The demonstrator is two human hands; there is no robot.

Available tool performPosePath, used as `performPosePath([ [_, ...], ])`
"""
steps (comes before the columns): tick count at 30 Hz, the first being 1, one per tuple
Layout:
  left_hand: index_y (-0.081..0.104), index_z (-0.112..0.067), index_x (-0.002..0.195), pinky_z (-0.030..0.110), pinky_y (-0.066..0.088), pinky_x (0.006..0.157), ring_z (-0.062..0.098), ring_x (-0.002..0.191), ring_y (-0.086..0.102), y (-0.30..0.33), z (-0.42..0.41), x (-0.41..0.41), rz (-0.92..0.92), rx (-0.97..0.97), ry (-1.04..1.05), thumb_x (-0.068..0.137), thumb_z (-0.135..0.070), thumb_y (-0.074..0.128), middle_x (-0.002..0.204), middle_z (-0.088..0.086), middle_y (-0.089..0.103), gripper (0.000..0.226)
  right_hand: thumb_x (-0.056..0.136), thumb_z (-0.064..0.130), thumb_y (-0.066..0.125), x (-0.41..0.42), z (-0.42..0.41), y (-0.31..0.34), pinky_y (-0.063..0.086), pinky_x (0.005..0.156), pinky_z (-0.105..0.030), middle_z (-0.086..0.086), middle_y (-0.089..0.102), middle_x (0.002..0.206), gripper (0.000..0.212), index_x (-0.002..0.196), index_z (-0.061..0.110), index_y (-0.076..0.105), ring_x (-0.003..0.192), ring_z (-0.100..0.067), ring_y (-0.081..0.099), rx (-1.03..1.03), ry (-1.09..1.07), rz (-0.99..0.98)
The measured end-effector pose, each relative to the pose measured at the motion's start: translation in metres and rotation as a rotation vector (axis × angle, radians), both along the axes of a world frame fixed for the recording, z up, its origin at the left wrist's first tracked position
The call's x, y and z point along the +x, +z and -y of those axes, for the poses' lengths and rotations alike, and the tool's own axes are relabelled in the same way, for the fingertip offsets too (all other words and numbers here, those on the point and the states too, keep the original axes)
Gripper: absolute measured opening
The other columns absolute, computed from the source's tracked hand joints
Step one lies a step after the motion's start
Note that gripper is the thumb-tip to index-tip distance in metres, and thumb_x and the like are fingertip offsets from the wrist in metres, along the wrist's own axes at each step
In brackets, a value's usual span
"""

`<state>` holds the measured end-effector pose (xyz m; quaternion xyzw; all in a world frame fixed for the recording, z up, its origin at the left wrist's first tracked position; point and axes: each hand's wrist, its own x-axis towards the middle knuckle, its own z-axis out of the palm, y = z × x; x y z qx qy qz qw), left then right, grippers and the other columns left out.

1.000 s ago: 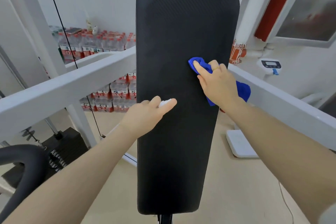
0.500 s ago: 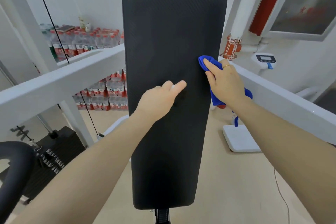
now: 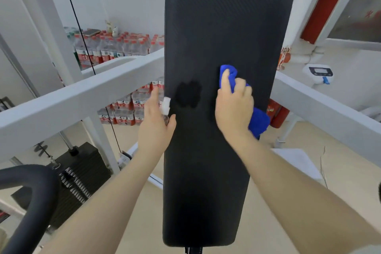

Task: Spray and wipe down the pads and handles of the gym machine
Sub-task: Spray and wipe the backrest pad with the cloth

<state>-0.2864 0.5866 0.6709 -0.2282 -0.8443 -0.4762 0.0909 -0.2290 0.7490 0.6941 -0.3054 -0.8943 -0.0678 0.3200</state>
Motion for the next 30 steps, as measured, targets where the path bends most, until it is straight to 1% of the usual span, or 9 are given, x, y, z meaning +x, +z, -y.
performPosePath([
  [2, 0.021, -0.021, 0.144, 0.023, 0.035, 0.091, 0.016, 0.12, 0.048, -0.001, 0.0, -0.005, 0.1, 0.051, -0.006, 0.089, -0.016, 0.059, 0.145, 0.001, 0.037, 0.067, 0.077, 0.013, 0.062, -0.008, 0.022, -0.01, 0.043, 0.057, -0.033, -0.014, 0.058, 0.101, 0.06, 0.135, 0.012, 0.047, 0.074, -0.027, 0.053, 0.096, 0.062, 0.075],
  [5, 0.04, -0.022, 0.132, 0.038, 0.049, 0.09, 0.026, 0.104, 0.059, -0.006, -0.001, -0.009, 0.174, 0.066, -0.084, 0.089, -0.018, 0.056, 0.114, 0.002, 0.057, 0.046, 0.066, 0.009, 0.069, -0.002, 0.02, -0.011, 0.04, 0.053, -0.031, -0.014, 0.059, 0.1, 0.07, 0.133, 0.015, 0.051, 0.07, -0.026, 0.051, 0.254, 0.245, 0.196],
  [7, 0.04, -0.023, 0.132, 0.046, 0.05, 0.09, 0.026, 0.106, 0.058, -0.004, -0.001, -0.007, 0.21, 0.064, -0.107, 0.09, -0.021, 0.056, 0.118, 0.002, 0.057, 0.045, 0.07, 0.004, 0.063, 0.007, -0.005, 0.005, 0.038, 0.051, -0.032, -0.016, 0.057, 0.1, 0.067, 0.134, 0.019, 0.05, 0.069, -0.029, 0.05, 0.347, 0.27, 0.194],
  [12, 0.037, -0.023, 0.135, 0.044, 0.048, 0.096, 0.026, 0.114, 0.054, -0.01, -0.004, -0.009, 0.246, 0.069, -0.095, 0.09, -0.021, 0.057, 0.13, 0.002, 0.053, 0.049, 0.094, 0.013, 0.045, 0.009, -0.052, 0.062, 0.037, 0.062, -0.033, -0.018, 0.04, 0.123, 0.061, 0.148, 0.024, 0.019, 0.085, -0.023, 0.039, 0.003, -0.067, -0.06],
  [17, 0.039, -0.023, 0.132, 0.036, 0.048, 0.087, 0.018, 0.104, 0.053, -0.018, -0.004, -0.015, 0.215, 0.118, -0.091, 0.089, -0.019, 0.059, 0.12, -0.002, 0.054, 0.048, 0.08, 0.009, 0.052, -0.031, 0.022, 0.011, 0.036, 0.046, -0.027, -0.012, 0.056, 0.095, 0.056, 0.135, 0.016, 0.048, 0.068, -0.022, 0.046, 0.199, 0.233, 0.0],
  [21, 0.039, -0.025, 0.132, 0.033, 0.045, 0.085, 0.014, 0.101, 0.05, -0.016, 0.001, -0.016, 0.212, 0.131, -0.124, 0.088, -0.016, 0.059, 0.118, -0.005, 0.053, 0.049, 0.072, 0.014, 0.067, -0.031, 0.027, 0.006, 0.032, 0.045, -0.026, -0.011, 0.058, 0.092, 0.062, 0.132, 0.019, 0.052, 0.063, -0.021, 0.046, 0.357, 0.346, 0.146],
  [24, 0.038, -0.025, 0.135, 0.041, 0.048, 0.094, 0.022, 0.112, 0.053, -0.01, 0.001, -0.016, 0.246, 0.114, -0.121, 0.089, -0.017, 0.058, 0.127, -0.001, 0.053, 0.05, 0.074, 0.007, 0.064, -0.029, 0.003, 0.043, 0.03, 0.044, -0.026, -0.013, 0.054, 0.091, 0.057, 0.129, 0.021, 0.055, 0.061, -0.023, 0.041, 0.329, 0.312, -0.031],
  [27, 0.035, -0.023, 0.137, 0.043, 0.047, 0.097, 0.025, 0.117, 0.051, -0.011, 0.0, -0.015, 0.267, 0.09, -0.106, 0.09, -0.019, 0.057, 0.133, 0.001, 0.05, 0.052, 0.093, 0.013, 0.045, -0.039, -0.009, 0.079, 0.035, 0.056, -0.029, -0.014, 0.045, 0.11, 0.053, 0.144, 0.022, 0.034, 0.075, -0.02, 0.038, 0.098, 0.149, -0.111],
  [30, 0.038, -0.026, 0.134, 0.035, 0.049, 0.087, 0.022, 0.107, 0.056, -0.02, 0.001, -0.021, 0.258, 0.12, -0.112, 0.089, -0.022, 0.06, 0.12, -0.005, 0.054, 0.05, 0.088, 0.015, 0.052, -0.059, 0.014, 0.067, 0.03, 0.05, -0.027, -0.013, 0.053, 0.1, 0.051, 0.138, 0.016, 0.045, 0.068, -0.02, 0.04, 0.213, 0.226, -0.188],
])
